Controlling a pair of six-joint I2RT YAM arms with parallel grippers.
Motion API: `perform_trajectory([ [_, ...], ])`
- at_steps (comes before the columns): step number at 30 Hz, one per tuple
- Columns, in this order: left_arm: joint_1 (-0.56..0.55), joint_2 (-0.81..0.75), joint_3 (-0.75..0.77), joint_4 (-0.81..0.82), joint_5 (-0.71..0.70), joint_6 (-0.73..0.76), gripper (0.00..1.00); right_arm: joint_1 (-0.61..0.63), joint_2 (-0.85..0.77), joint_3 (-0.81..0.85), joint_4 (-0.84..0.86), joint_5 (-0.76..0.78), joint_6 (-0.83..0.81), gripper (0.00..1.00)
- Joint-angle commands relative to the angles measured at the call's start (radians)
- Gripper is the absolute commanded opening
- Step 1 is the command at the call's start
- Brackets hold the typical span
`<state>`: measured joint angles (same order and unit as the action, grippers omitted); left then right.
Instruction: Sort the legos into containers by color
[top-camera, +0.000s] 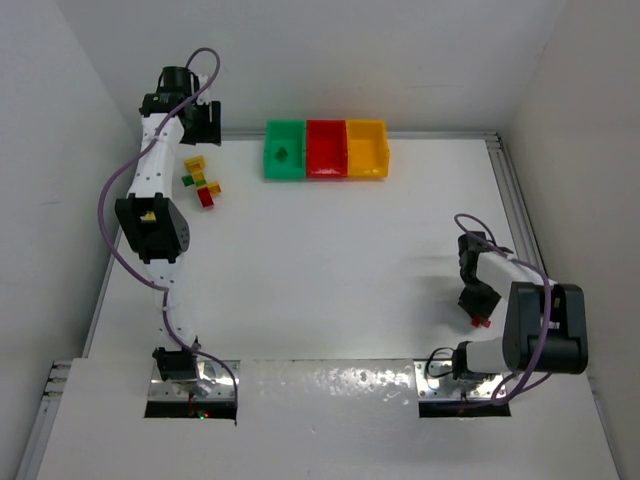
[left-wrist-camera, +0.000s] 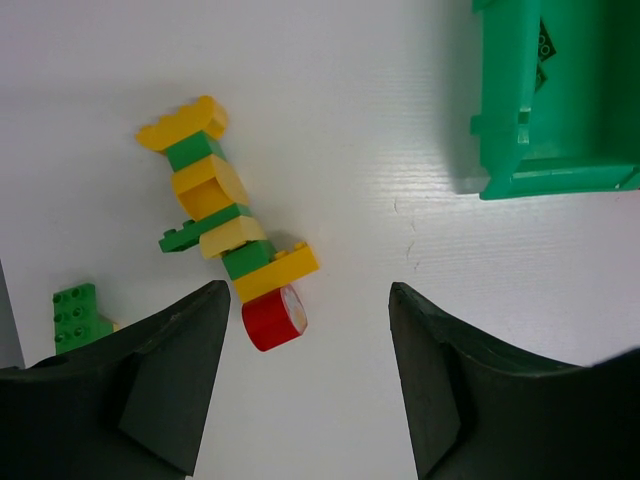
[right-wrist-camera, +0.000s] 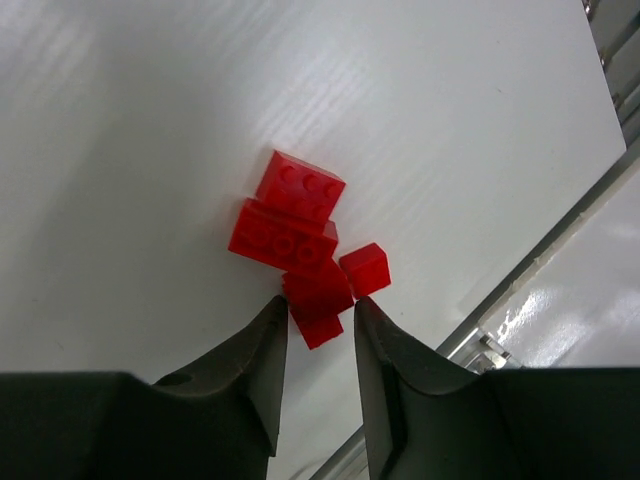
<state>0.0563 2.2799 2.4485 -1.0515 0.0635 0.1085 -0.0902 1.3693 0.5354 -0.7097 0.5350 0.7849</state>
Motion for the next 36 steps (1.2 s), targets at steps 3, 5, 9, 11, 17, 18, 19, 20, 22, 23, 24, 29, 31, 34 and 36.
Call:
perform_trajectory([
  [3,0.013,-0.016,0.055,-0.007,-0.021,0.011,0.63,-0.008,0.039,0.047,0.07,-0.064,-0.085,0.28],
  [5,0.013,-0.017,0.055,-0.008,-0.021,0.01,0.63,-0.008,0.053,0.061,0.072,-0.095,-0.111,0.21],
  [9,0.014,-0.019,0.055,-0.011,-0.019,0.01,0.63,-0.005,0.073,0.095,0.061,-0.138,-0.153,0.09],
  [11,0.014,-0.019,0.055,-0.01,-0.014,0.008,0.63,0.006,0.07,0.112,0.062,-0.147,-0.177,0.06],
  [17,0.014,-0.022,0.052,-0.007,0.007,0.0,0.63,0.127,0.077,0.19,0.053,-0.095,-0.275,0.06],
  [18,0.013,-0.022,0.052,-0.005,0.01,-0.001,0.63,0.145,0.086,0.202,0.043,-0.087,-0.288,0.05],
  [19,0.013,-0.023,0.052,-0.005,0.01,-0.001,0.63,0.182,0.093,0.233,0.039,-0.087,-0.311,0.05],
  [20,0.013,-0.026,0.05,-0.004,0.012,-0.003,0.63,0.199,0.096,0.248,0.038,-0.092,-0.318,0.05],
  [22,0.013,-0.031,0.05,-0.002,0.009,-0.003,0.63,0.234,0.097,0.294,0.048,-0.11,-0.331,0.04],
  [23,0.013,-0.034,0.049,-0.002,0.009,-0.003,0.63,0.253,0.097,0.339,0.07,-0.14,-0.335,0.02],
  [24,0.013,-0.034,0.047,-0.001,0.009,-0.003,0.63,0.253,0.1,0.339,0.081,-0.157,-0.342,0.02],
  [29,0.013,-0.048,0.018,0.005,0.004,-0.01,0.63,0.337,0.264,0.696,0.134,-0.184,-0.4,0.02],
  [31,0.011,-0.054,-0.002,0.011,0.001,-0.015,0.63,0.371,0.361,0.929,0.134,-0.197,-0.429,0.02],
  [34,0.011,-0.071,-0.029,0.016,-0.008,-0.02,0.63,0.406,0.587,1.278,0.127,-0.246,-0.434,0.02],
  [36,0.013,-0.086,-0.043,0.019,-0.03,-0.017,0.63,0.426,0.761,1.529,0.144,-0.274,-0.424,0.02],
])
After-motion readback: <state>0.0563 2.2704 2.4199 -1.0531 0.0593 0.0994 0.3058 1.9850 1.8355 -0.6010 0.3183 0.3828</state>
